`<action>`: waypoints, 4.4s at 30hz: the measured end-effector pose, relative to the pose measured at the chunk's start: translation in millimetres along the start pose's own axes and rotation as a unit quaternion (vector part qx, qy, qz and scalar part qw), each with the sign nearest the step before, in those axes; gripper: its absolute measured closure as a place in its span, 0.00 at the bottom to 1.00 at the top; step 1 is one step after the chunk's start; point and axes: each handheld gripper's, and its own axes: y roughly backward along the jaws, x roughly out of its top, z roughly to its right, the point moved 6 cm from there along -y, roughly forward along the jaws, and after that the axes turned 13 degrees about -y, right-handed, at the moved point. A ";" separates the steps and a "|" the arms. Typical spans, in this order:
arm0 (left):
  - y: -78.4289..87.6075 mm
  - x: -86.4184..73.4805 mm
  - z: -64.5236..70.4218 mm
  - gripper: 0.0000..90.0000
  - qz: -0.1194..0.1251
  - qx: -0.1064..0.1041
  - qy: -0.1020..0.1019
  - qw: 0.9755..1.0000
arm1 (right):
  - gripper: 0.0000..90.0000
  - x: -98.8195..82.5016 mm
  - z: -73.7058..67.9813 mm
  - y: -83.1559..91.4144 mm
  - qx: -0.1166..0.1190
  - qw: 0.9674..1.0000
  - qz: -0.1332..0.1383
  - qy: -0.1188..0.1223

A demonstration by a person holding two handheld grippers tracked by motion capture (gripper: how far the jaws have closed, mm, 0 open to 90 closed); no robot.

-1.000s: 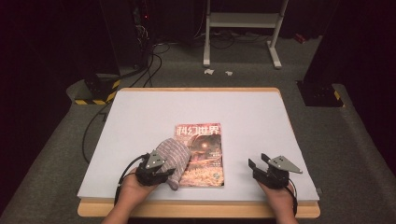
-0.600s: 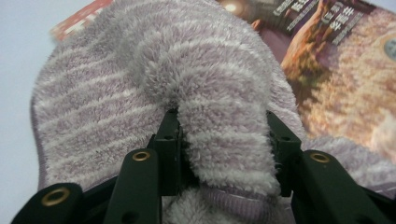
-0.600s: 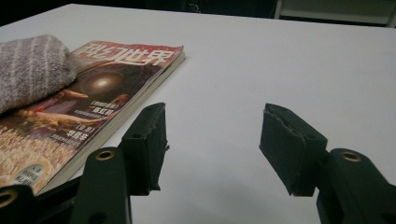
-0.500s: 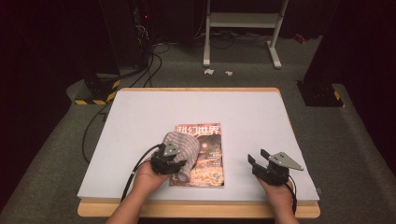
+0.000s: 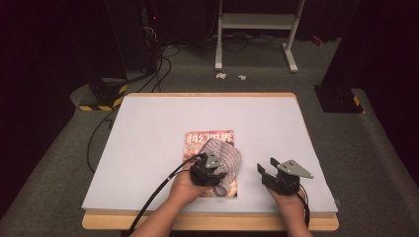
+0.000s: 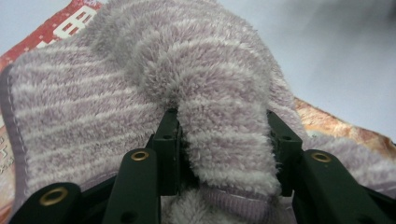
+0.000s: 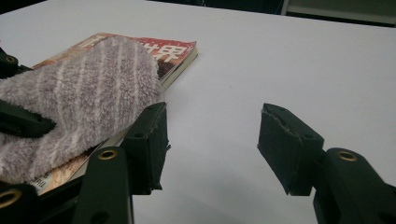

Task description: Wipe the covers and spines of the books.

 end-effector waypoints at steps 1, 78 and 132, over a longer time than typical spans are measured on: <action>2.0 -3.6 -2.8 0.63 0.002 -0.001 0.006 1.000 | 0.47 -0.3 0.1 0.0 0.000 1.000 0.000 0.001; -50.3 34.4 -65.5 0.64 -0.029 0.052 0.051 0.997 | 0.48 2.1 1.8 4.0 0.002 1.000 0.009 -0.003; -80.3 69.9 -67.5 0.67 -0.076 0.081 -0.003 0.994 | 0.48 -1.2 -1.6 4.3 0.011 1.000 0.004 -0.008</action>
